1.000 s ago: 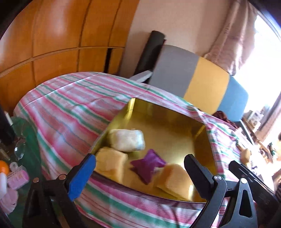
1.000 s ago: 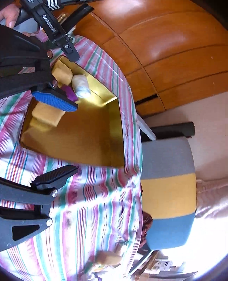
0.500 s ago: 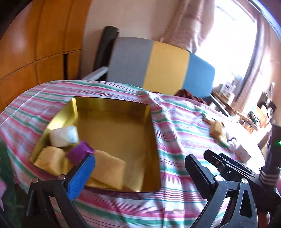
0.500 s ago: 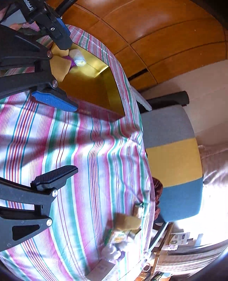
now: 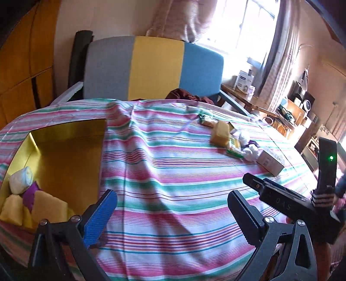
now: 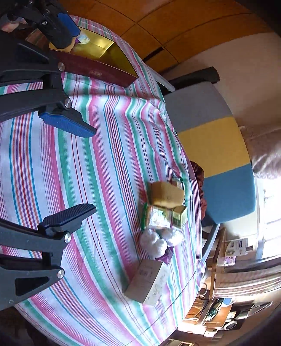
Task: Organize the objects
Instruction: 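Move both grippers back toward the remaining items on the table, then grasp the white printed box with the right gripper while the left gripper grasps a clear plastic bundle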
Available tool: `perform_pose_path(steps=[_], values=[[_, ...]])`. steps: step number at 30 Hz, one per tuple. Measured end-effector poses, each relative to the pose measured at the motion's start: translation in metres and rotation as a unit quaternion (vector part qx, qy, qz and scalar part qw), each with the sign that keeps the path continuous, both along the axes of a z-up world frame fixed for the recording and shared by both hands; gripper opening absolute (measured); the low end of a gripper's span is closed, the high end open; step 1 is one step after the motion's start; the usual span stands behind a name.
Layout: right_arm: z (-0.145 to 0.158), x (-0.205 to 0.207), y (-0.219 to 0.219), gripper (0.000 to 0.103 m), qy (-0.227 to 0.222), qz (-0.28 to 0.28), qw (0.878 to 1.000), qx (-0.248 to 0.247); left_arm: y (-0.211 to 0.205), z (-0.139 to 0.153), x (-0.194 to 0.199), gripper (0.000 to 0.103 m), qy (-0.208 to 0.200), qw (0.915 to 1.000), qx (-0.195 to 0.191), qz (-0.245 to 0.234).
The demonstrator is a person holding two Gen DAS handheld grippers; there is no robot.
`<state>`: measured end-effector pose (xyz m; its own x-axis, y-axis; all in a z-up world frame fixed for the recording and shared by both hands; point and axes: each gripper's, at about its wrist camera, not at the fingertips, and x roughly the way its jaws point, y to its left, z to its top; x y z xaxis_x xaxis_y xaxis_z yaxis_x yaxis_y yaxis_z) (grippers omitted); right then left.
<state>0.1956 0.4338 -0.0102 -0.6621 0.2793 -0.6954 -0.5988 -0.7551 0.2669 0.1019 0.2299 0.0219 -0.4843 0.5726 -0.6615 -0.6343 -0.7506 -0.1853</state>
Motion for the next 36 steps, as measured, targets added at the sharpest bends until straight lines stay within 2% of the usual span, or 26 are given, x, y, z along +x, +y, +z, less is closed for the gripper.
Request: perform_pose_path(steps=[6, 17, 21, 24, 28, 31, 36], values=[[0.002, 0.009, 0.023, 0.065, -0.001, -0.014, 1.000, 0.005, 0.019, -0.007, 0.008, 0.103, -0.009, 0.9997, -0.012, -0.021], [0.001, 0.025, 0.069, 0.065, -0.011, -0.025, 1.000, -0.001, 0.037, -0.017, 0.013, 0.103, -0.022, 0.9987, -0.034, -0.030], [0.019, 0.036, 0.105, 0.065, 0.003, -0.057, 0.998, -0.001, 0.039, -0.019, 0.014, 0.103, -0.028, 0.9985, -0.036, -0.029], [0.042, 0.044, 0.136, 0.068, 0.014, -0.073, 0.997, 0.025, 0.039, -0.020, 0.014, 0.103, -0.031, 0.9985, -0.036, -0.029], [0.048, 0.035, 0.177, 0.075, -0.007, -0.056, 0.998, 0.030, 0.044, -0.025, 0.010, 0.103, -0.040, 0.9979, -0.042, -0.029], [0.029, 0.019, 0.204, 0.075, -0.043, -0.022, 0.999, 0.001, 0.052, -0.028, 0.009, 0.103, -0.044, 0.9975, -0.045, -0.031], [-0.006, 0.006, 0.222, 0.075, -0.124, 0.017, 0.992, 0.010, 0.072, -0.030, 0.010, 0.103, -0.043, 0.9964, -0.056, -0.048]])
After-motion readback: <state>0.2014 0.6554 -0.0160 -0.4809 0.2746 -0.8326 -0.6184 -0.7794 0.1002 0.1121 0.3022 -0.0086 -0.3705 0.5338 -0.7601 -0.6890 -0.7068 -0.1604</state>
